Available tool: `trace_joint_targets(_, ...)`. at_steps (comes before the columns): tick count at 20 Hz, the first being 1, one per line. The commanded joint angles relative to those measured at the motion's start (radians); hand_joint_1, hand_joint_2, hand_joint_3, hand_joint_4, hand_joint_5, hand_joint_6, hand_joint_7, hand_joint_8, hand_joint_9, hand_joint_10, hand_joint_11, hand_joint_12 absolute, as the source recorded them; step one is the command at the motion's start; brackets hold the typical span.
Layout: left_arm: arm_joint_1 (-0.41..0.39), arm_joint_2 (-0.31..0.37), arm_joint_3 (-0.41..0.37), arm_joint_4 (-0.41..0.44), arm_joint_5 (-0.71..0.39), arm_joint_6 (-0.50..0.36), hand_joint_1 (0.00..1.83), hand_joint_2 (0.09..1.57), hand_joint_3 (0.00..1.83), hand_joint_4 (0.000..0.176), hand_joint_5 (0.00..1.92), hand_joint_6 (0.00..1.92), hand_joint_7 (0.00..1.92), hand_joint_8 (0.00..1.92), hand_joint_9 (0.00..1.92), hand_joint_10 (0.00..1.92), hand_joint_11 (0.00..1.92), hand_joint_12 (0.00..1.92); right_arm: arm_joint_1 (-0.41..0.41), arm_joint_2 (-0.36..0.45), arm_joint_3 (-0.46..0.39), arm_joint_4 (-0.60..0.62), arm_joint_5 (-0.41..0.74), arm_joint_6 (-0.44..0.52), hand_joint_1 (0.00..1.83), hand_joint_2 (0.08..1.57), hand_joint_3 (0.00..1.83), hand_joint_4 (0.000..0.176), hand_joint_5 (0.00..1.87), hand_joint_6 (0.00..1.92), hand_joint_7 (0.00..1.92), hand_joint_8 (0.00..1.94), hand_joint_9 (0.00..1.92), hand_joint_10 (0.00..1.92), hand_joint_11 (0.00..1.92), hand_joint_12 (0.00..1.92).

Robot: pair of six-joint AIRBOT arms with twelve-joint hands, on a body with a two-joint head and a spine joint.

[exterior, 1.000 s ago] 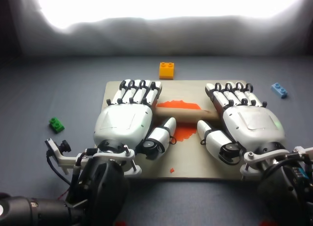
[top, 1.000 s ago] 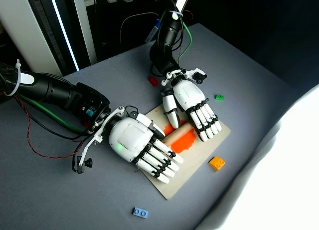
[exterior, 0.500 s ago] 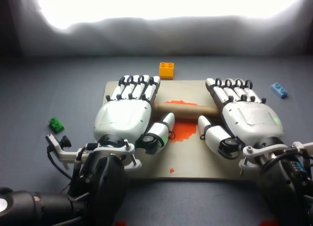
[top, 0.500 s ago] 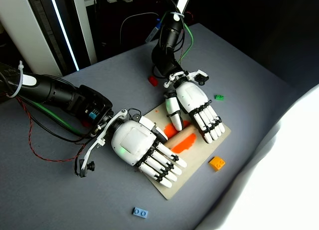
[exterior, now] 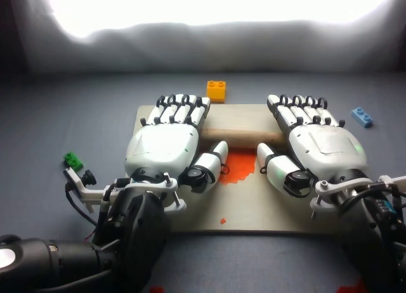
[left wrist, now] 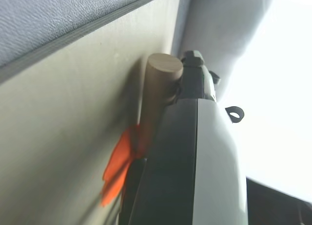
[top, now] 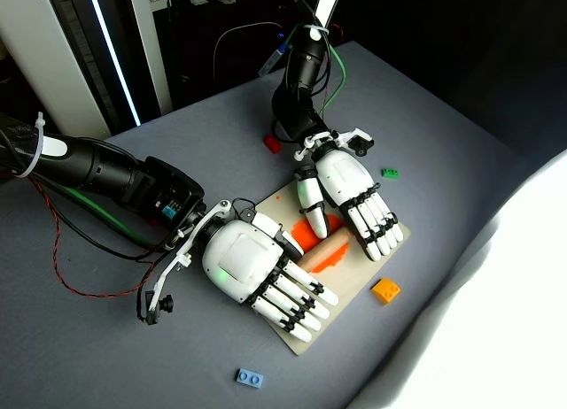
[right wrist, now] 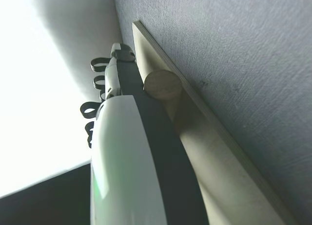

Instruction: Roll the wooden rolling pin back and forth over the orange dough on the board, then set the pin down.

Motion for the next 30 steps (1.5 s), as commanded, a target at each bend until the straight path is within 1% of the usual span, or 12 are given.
trace_joint_targets(1,-0.006,-0.002,0.008,0.042,-0.071,-0.006,0.0,1.57,0.04,0.0,0.11,0.01,0.09,0.01,0.06,0.01,0.0,0.09,0.013,0.002,0.007,-0.049,0.082,0.008,0.0,1.57,0.14,0.0,0.04,0.01,0.05,0.01,0.01,0.0,0.0,0.0)
trace_joint_targets(4,-0.014,-0.009,0.024,0.039,-0.052,-0.006,0.0,1.57,0.05,0.0,0.11,0.0,0.09,0.0,0.05,0.0,0.0,0.11,0.016,0.001,0.015,-0.048,0.073,0.011,0.0,1.57,0.11,0.0,0.02,0.0,0.03,0.0,0.0,0.0,0.0,0.0)
trace_joint_targets(5,-0.016,-0.011,0.029,0.039,-0.048,-0.006,0.0,1.57,0.06,0.0,0.11,0.0,0.07,0.0,0.03,0.0,0.0,0.06,0.016,0.001,0.017,-0.047,0.07,0.012,0.0,1.57,0.12,0.0,0.02,0.0,0.01,0.0,0.0,0.0,0.0,0.0)
trace_joint_targets(6,-0.018,-0.013,0.035,0.039,-0.044,-0.006,0.0,1.57,0.06,0.0,0.12,0.0,0.08,0.0,0.04,0.0,0.0,0.1,0.017,0.001,0.019,-0.046,0.066,0.014,0.0,1.57,0.14,0.0,0.09,0.03,0.06,0.02,0.0,0.0,0.0,0.0)
trace_joint_targets(9,-0.024,-0.018,0.051,0.038,-0.037,-0.006,0.0,1.57,0.04,0.0,0.06,0.0,0.02,0.0,0.0,0.0,0.0,0.01,0.019,0.0,0.027,-0.04,0.058,0.016,0.0,1.57,0.13,0.0,0.06,0.01,0.04,0.01,0.0,0.0,0.0,0.0)
trace_joint_targets(10,-0.025,-0.019,0.055,0.038,-0.035,-0.006,0.0,1.57,0.05,0.0,0.05,0.0,0.0,0.0,0.0,0.0,0.0,0.0,0.02,-0.002,0.03,-0.037,0.057,0.016,0.0,1.57,0.14,0.0,0.06,0.01,0.06,0.01,0.01,0.0,0.0,0.0)
trace_joint_targets(14,-0.027,-0.025,0.07,0.038,-0.03,-0.009,0.0,1.57,0.06,0.0,0.07,0.01,0.03,0.01,0.0,0.0,0.0,0.0,0.021,-0.008,0.048,-0.034,0.056,0.017,0.0,1.57,0.17,0.0,0.06,0.01,0.05,0.0,0.0,0.0,0.0,0.0)
trace_joint_targets(16,-0.028,-0.028,0.077,0.038,-0.028,-0.009,0.0,1.57,0.07,0.0,0.09,0.01,0.08,0.01,0.05,0.01,0.01,0.01,0.021,-0.01,0.053,-0.033,0.055,0.018,0.0,1.57,0.16,0.0,0.05,0.0,0.04,0.0,0.0,0.0,0.0,0.0)
trace_joint_targets(18,-0.03,-0.034,0.088,0.038,-0.024,-0.012,0.0,1.57,0.07,0.0,0.09,0.01,0.1,0.01,0.06,0.01,0.01,0.02,0.022,-0.012,0.058,-0.032,0.054,0.02,0.0,1.57,0.14,0.0,0.09,0.02,0.08,0.01,0.02,0.01,0.0,0.0)
trace_joint_targets(22,-0.035,-0.042,0.103,0.036,-0.015,-0.013,0.0,1.57,0.09,0.0,0.09,0.0,0.05,0.0,0.0,0.0,0.0,0.0,0.026,-0.015,0.064,-0.022,0.048,0.021,0.0,1.57,0.11,0.0,0.06,0.0,0.05,0.0,0.0,0.0,0.0,0.0)
trace_joint_targets(25,-0.039,-0.046,0.114,0.03,-0.002,-0.013,0.0,1.57,0.1,0.0,0.1,0.01,0.07,0.0,0.01,0.01,0.01,0.01,0.029,-0.017,0.073,-0.009,0.04,0.022,0.0,1.56,0.08,0.0,0.07,0.0,0.06,0.01,0.01,0.0,0.0,0.0)
trace_joint_targets(30,-0.044,-0.047,0.123,0.027,0.009,-0.013,0.0,1.57,0.08,0.0,0.12,0.01,0.1,0.01,0.05,0.01,0.03,0.03,0.031,-0.022,0.093,-0.009,0.035,0.029,0.0,1.57,0.09,0.0,0.08,0.01,0.09,0.01,0.03,0.01,0.0,0.0)
